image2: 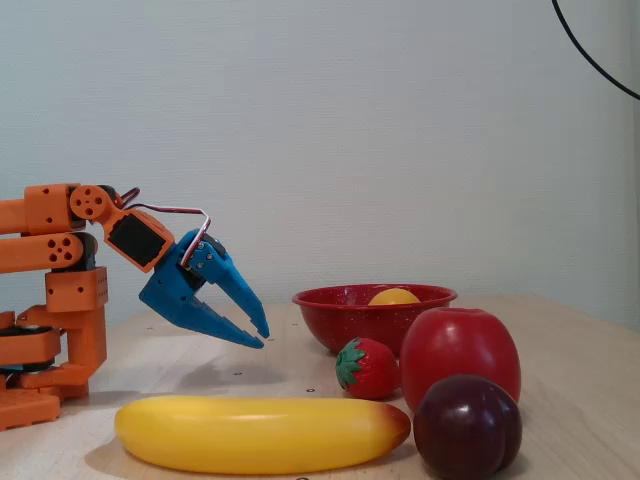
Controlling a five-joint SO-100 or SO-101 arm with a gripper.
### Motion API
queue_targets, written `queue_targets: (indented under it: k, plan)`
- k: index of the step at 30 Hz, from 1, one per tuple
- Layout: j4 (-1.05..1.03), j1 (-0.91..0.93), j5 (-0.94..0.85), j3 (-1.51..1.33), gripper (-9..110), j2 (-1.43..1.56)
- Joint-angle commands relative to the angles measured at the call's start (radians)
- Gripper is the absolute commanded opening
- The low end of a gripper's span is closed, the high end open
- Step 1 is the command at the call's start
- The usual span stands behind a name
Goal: Put the peach in the red bowl.
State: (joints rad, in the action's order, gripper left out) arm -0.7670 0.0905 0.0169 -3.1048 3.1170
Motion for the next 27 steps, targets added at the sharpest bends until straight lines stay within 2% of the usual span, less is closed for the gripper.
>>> queue_targets:
  k: [1, 5, 27]
  plan:
    - [-0.014, -0.023, -0.015, -0.014, 0, 0.038]
    - [-0.112, -0.025, -0.012, -0.014, 0, 0.11]
    - [-0.112, -0.028, -0.021, -0.014, 0, 0.11]
